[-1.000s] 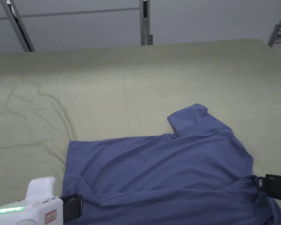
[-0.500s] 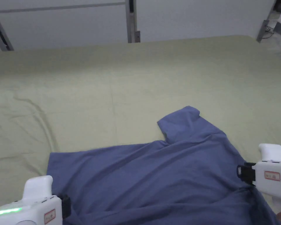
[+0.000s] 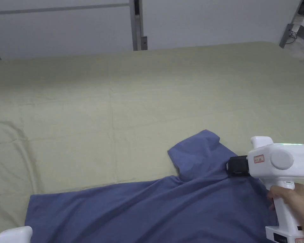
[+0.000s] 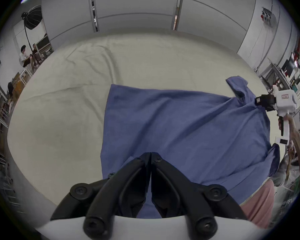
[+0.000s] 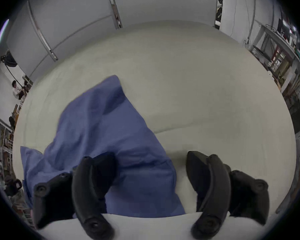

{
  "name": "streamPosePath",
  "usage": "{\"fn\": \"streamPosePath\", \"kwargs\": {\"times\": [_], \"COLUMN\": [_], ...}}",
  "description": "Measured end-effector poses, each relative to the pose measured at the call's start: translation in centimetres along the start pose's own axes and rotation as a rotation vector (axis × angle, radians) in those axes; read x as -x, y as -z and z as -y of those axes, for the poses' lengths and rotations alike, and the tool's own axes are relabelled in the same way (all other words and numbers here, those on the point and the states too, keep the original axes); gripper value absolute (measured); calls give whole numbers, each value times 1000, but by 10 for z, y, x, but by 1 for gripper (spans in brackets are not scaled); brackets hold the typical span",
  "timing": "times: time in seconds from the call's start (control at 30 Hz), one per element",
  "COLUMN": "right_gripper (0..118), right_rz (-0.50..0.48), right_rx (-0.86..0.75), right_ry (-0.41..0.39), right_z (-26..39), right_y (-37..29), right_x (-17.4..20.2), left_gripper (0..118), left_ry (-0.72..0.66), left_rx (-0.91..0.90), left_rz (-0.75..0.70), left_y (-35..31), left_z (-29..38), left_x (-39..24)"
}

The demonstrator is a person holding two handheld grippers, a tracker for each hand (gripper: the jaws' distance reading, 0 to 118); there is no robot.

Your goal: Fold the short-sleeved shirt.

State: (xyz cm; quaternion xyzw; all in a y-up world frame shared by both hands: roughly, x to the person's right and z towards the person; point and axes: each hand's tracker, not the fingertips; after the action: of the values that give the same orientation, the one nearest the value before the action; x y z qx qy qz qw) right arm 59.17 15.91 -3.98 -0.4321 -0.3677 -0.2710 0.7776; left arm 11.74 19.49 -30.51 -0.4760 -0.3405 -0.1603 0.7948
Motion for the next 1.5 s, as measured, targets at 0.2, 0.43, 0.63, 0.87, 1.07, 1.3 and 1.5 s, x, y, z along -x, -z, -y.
{"fn": "streamPosePath", "kwargs": {"times": [0.2, 0.43, 0.63, 0.87, 1.07, 1.3, 1.5], "right_gripper": [26, 5, 5, 5, 5, 5, 5], "right_rz": [85, 90, 43, 34, 28, 17, -11], "right_rx": [-36, -35, -73, -75, -64, -79, -118], "right_ry": [-104, -141, -81, -52, -26, -34, -22], "right_z": [8, 9, 1, 3, 3, 2, 3], "right_y": [-11, -14, -27, -25, -19, -35, -73], "right_x": [10, 24, 12, 13, 9, 10, 6], "left_gripper": [4, 4, 62, 93, 35, 10, 9], "left_ry": [-22, -36, -50, 22, 12, 128, 67], "left_rx": [19, 19, -43, -52, 103, 28, -40], "left_rz": [-24, -26, -9, -97, -122, -172, -96], "left_y": [1, -5, 5, 68, 129, 111, 73], "left_z": [4, 4, -42, -115, -117, -109, -116], "left_x": [9, 7, 17, 25, 33, 1, 18]}}
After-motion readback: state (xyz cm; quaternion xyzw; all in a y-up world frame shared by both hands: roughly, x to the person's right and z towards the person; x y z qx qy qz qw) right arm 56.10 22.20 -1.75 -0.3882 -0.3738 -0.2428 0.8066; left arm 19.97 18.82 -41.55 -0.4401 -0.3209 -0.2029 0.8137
